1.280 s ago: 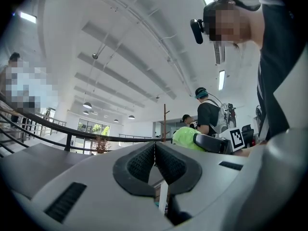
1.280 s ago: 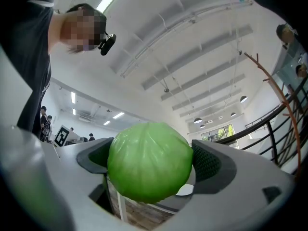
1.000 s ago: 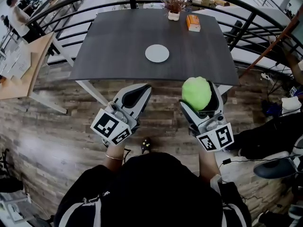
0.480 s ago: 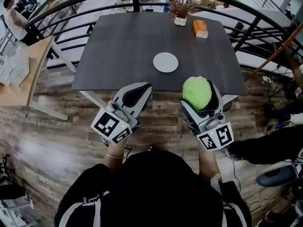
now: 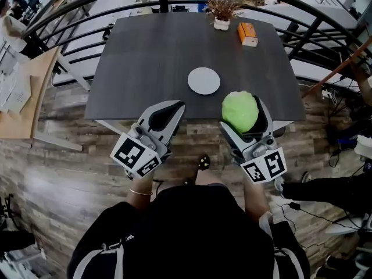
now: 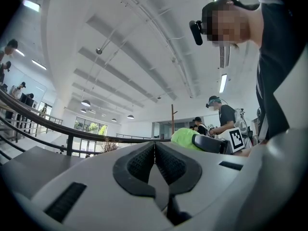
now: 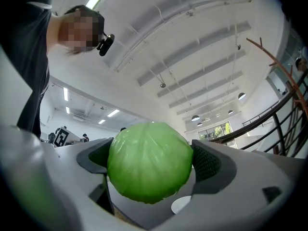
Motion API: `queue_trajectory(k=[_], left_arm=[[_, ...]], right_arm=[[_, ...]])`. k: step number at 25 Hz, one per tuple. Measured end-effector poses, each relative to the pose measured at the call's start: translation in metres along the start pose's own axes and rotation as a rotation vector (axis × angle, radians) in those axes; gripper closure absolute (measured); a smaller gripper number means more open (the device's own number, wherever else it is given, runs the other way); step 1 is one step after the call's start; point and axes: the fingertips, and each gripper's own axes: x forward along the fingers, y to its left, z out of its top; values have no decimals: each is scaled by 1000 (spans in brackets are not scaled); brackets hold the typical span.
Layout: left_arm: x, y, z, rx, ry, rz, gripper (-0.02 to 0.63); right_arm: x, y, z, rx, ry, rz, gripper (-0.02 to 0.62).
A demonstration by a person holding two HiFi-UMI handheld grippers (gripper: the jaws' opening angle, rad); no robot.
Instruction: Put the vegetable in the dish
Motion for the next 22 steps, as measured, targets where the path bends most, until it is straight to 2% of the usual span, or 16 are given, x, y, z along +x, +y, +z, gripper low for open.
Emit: queue_trajectory(k=[11, 22], left_arm=[[64, 46, 0, 30, 0, 23, 595], [106, 72, -8, 38, 13, 45, 594]], right_arm=[[54, -63, -8, 6, 0, 45, 81], [85, -106, -15, 15, 2, 76, 81]])
